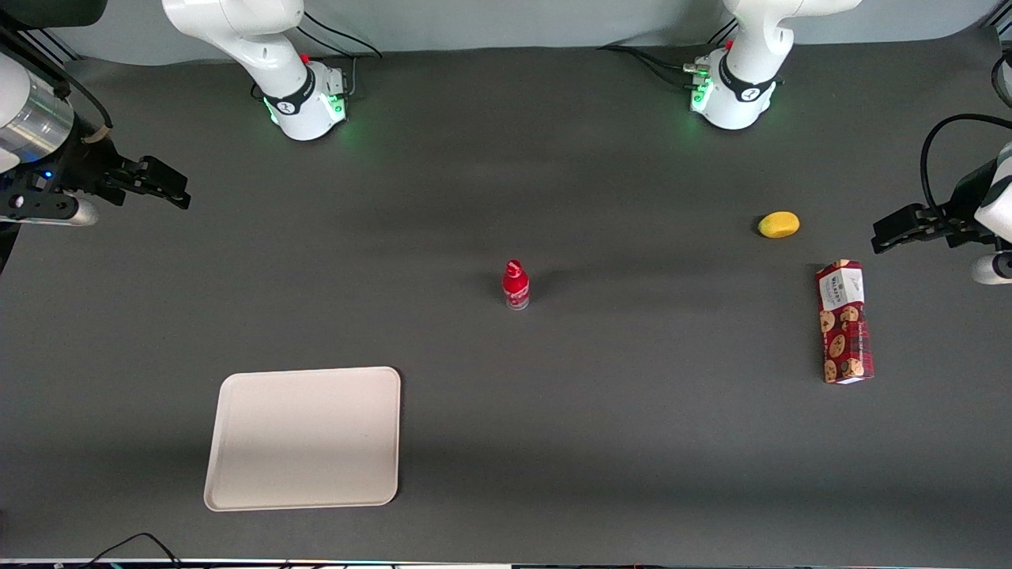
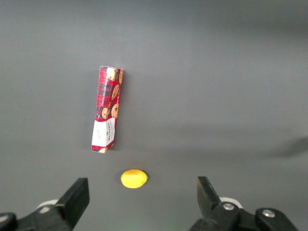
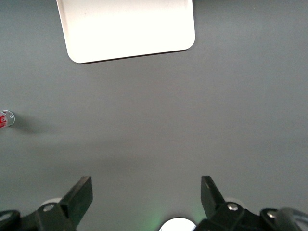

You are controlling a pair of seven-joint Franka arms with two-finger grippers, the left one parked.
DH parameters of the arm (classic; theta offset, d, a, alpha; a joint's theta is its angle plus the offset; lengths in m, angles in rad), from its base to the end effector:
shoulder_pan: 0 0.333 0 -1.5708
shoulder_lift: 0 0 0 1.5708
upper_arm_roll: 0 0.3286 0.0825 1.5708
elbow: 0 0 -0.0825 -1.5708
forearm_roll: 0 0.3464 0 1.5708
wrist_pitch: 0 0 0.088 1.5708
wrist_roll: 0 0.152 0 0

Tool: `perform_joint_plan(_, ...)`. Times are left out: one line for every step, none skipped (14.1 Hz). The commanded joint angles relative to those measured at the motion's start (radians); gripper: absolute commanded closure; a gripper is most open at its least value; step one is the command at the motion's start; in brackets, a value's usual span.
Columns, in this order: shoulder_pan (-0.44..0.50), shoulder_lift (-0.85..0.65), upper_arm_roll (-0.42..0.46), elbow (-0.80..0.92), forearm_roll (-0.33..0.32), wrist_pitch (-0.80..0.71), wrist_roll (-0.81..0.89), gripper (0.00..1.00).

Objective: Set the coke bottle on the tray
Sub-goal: 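Move the open right gripper toward the red Coca-Cola bottle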

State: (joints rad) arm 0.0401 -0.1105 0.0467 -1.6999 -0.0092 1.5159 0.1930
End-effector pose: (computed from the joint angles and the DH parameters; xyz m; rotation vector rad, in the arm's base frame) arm 0.4685 0.0405 0.5866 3.1107 -0.1663 -0.1105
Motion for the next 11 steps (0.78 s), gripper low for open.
perform_joint_plan(0.015, -0.02, -0.019, -0.012, 0.021, 0.001, -0.02, 0.0)
perform_joint_plan(0.015, -0.02, -0.019, -0.011, 0.02, 0.0, -0.02, 0.0)
perform_joint_plan(0.018, -0.018, -0.01, -0.003, 0.017, -0.002, -0.015, 0.0)
perform_joint_plan(0.029, -0.015, 0.005, 0.003, 0.014, -0.006, -0.012, 0.0)
perform_joint_plan(0.035, -0.014, 0.043, 0.014, 0.014, -0.028, -0.001, 0.0)
perform_joint_plan(0.032, 0.003, 0.094, 0.046, 0.014, -0.033, 0.011, 0.0)
perform_joint_plan(0.034, 0.038, 0.131, 0.098, 0.023, -0.036, 0.066, 0.0)
perform_joint_plan(0.035, 0.081, 0.163, 0.165, 0.028, -0.048, 0.13, 0.0)
perform_joint_plan(0.037, 0.139, 0.211, 0.237, 0.031, -0.06, 0.185, 0.0)
perform_joint_plan(0.037, 0.2, 0.266, 0.303, 0.034, -0.062, 0.253, 0.0)
perform_joint_plan(0.037, 0.265, 0.313, 0.359, 0.031, -0.062, 0.341, 0.0)
